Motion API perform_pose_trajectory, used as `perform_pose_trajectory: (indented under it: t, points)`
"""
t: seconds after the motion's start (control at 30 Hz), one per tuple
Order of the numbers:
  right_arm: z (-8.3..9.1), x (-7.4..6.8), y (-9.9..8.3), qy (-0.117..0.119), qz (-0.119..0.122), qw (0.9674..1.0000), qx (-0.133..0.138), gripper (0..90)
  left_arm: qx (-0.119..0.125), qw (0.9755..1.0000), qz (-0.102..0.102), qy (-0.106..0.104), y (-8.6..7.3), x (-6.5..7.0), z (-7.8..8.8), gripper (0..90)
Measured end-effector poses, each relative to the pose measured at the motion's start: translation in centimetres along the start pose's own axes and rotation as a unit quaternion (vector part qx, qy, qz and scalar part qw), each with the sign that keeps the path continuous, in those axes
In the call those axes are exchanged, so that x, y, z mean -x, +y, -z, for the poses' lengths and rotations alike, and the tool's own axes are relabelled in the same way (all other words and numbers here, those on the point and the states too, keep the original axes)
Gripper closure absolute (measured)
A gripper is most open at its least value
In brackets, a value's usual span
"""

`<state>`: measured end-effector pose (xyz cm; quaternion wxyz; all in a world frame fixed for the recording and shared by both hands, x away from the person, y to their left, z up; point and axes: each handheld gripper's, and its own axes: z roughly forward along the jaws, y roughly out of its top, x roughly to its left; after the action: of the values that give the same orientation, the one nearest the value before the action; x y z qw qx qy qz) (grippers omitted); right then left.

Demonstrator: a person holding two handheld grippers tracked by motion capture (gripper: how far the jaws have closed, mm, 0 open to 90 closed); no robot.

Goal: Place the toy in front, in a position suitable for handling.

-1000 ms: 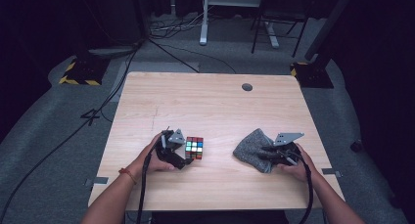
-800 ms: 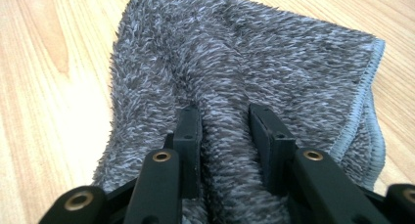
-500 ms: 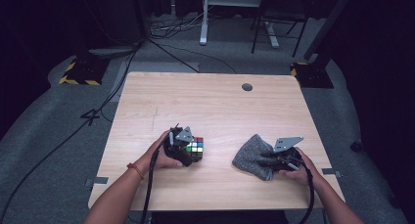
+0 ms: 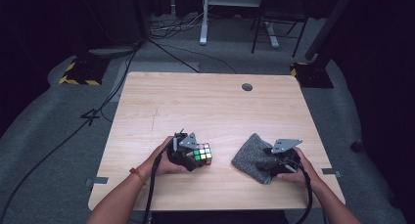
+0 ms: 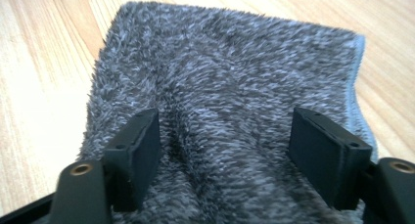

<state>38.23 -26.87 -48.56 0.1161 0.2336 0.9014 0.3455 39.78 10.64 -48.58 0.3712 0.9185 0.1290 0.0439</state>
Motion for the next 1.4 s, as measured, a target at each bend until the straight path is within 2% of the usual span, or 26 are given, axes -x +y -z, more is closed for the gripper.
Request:
perform_pose_trajectory:
  t: [0.13, 0.2, 0.3, 0.4, 0.5, 0.53, 0.63, 0.7, 0.8, 0.97, 1.03, 1.3, 1.4]
  points:
    - [-0.3, 0.1, 0.0, 0.001, -0.007, 1.0, -0.002, 24.8, 0.0, 0.9999, -0.007, -0.012, 0.2, 0.7, -0.2, 31.5]
    - [-0.5, 0.2, -0.1, 0.007, -0.019, 0.9998, -0.006, 25.9, 0.002, 0.9997, -0.015, -0.019, 0.4, 1.2, -0.5, 31.5]
    - [-0.6, 0.3, -0.2, 0.009, -0.013, 0.9999, -0.004, 28.7, 0.002, 0.9996, -0.016, -0.023, 0.5, 1.5, -0.7, 31.2]
    - [-0.6, 0.4, -0.3, 0.01, -0.018, 0.9998, 0.0, 31.8, -0.001, 0.9996, -0.014, -0.024, 0.5, 1.7, -0.9, 29.5]
    - [-0.6, 0.5, -0.4, 0.01, -0.021, 0.9997, 0.005, 41.1, -0.012, 0.9996, -0.01, -0.024, 0.4, 1.8, -1.3, 25.8]
    - [-0.5, 0.5, -0.3, 0.011, -0.021, 0.9997, 0.006, 49.3, -0.014, 0.9996, -0.004, -0.026, 0.4, 1.8, -1.4, 23.1]
    - [-0.5, 0.3, 0.0, 0.009, -0.017, 0.9998, 0.002, 61.4, -0.006, 0.9998, 0.003, -0.019, 0.3, 1.6, -1.4, 21.5]
    - [-0.5, 0.1, 0.1, 0.007, -0.014, 0.9999, -0.001, 66.0, -0.007, 0.9998, 0.007, -0.019, 0.3, 1.6, -1.3, 21.1]
    - [-0.6, 0.0, 0.1, 0.004, -0.015, 0.9999, 0.001, 69.4, -0.008, 0.9999, 0.006, -0.013, 0.3, 1.6, -1.3, 23.5]
    - [-0.5, 0.1, 0.1, 0.006, -0.017, 0.9998, 0.006, 73.2, -0.007, 0.9998, 0.003, -0.018, 0.4, 1.7, -1.5, 31.5]
    - [-0.4, 0.1, 0.1, 0.006, -0.015, 0.9998, 0.008, 73.8, -0.008, 0.9998, -0.003, -0.019, 0.4, 1.7, -1.6, 32.2]
    - [0.4, -0.6, 1.0, 0.015, 0.007, 0.9994, 0.03, 76.1, -0.012, 0.9998, -0.007, -0.015, 0.6, 1.8, -1.6, 33.2]
    - [1.3, -1.1, 1.8, 0.016, 0.017, 0.9984, 0.051, 76.1, -0.016, 0.9996, -0.019, -0.012, 0.9, 1.9, -1.6, 33.3]
